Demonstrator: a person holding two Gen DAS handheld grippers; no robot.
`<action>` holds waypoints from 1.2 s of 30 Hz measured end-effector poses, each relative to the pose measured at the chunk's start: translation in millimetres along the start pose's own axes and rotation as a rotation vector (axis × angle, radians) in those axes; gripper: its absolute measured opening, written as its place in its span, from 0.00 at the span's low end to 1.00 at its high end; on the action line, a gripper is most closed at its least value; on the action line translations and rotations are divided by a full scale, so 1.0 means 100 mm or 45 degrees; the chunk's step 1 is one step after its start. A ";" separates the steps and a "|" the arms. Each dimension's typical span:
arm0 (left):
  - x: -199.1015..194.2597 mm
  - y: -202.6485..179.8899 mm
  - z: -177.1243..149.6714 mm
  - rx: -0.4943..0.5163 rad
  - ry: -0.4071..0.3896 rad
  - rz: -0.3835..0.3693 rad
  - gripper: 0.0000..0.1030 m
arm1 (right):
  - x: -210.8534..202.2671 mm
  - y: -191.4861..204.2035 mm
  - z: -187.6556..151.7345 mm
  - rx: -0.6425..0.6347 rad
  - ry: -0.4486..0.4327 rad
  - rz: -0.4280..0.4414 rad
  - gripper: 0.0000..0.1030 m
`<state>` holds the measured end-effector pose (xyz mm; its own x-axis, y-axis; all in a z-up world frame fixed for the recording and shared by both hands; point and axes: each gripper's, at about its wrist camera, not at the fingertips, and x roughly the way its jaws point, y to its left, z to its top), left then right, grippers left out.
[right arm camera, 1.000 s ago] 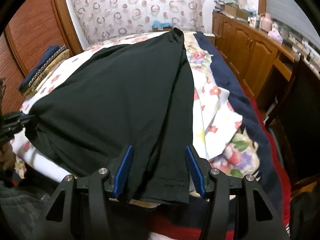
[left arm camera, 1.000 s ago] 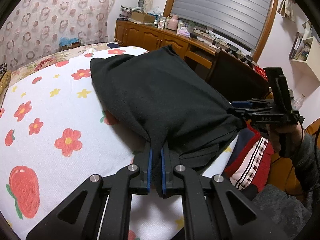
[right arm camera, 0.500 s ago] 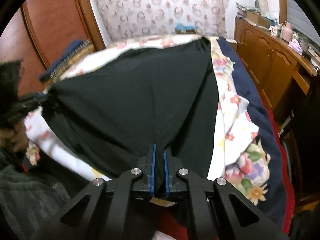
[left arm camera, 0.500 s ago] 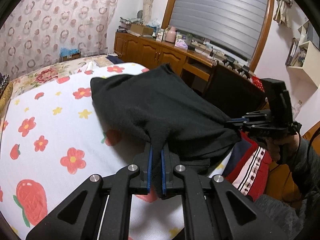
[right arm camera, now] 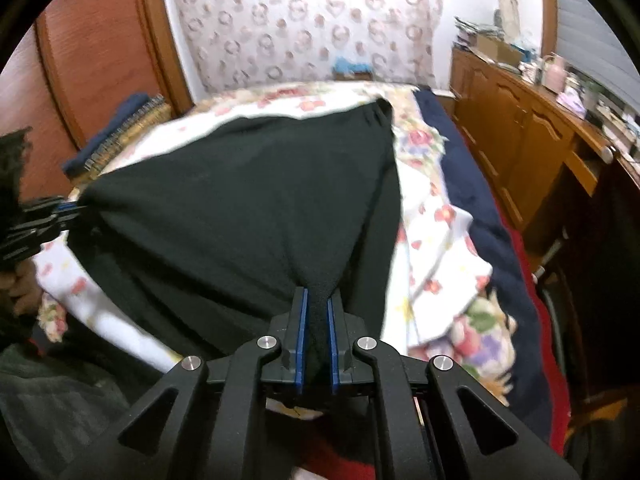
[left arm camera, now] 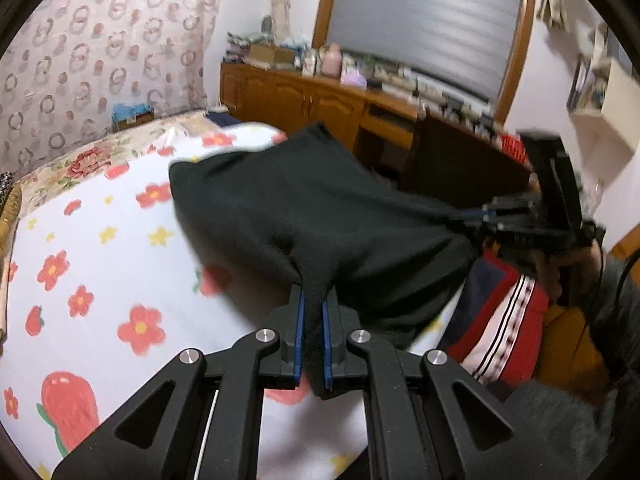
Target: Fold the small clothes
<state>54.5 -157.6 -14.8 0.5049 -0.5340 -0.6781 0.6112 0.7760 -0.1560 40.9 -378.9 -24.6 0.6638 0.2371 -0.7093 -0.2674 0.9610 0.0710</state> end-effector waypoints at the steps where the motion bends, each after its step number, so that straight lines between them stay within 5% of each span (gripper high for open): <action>1: 0.04 -0.01 -0.03 0.007 0.023 0.013 0.08 | 0.04 0.00 -0.04 0.006 0.012 -0.030 0.15; 6: 0.12 0.01 -0.10 -0.013 0.063 0.016 0.08 | 0.21 -0.03 -0.10 0.077 0.077 -0.099 0.44; 14: 0.17 0.01 -0.13 -0.025 0.079 0.006 0.08 | 0.27 -0.08 0.02 0.135 0.085 -0.074 0.49; 19: 0.18 0.01 -0.13 -0.027 0.081 0.004 0.08 | 0.27 -0.05 0.01 0.086 0.097 -0.053 0.35; 21: 0.20 0.01 -0.14 -0.030 0.086 -0.001 0.08 | 0.27 -0.07 0.00 0.089 0.101 -0.021 0.17; 24: 0.19 0.02 -0.13 -0.039 0.068 -0.013 0.08 | 0.24 -0.06 0.01 0.056 0.099 0.025 0.07; 36: -0.06 0.28 0.48 -0.092 -0.153 0.023 0.08 | -0.26 -0.23 0.66 0.035 -0.207 0.166 0.07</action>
<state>97.8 -148.2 19.1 0.5872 -0.5528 -0.5913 0.5580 0.8056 -0.1990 75.8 -397.9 38.1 0.7293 0.3776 -0.5705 -0.3406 0.9236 0.1759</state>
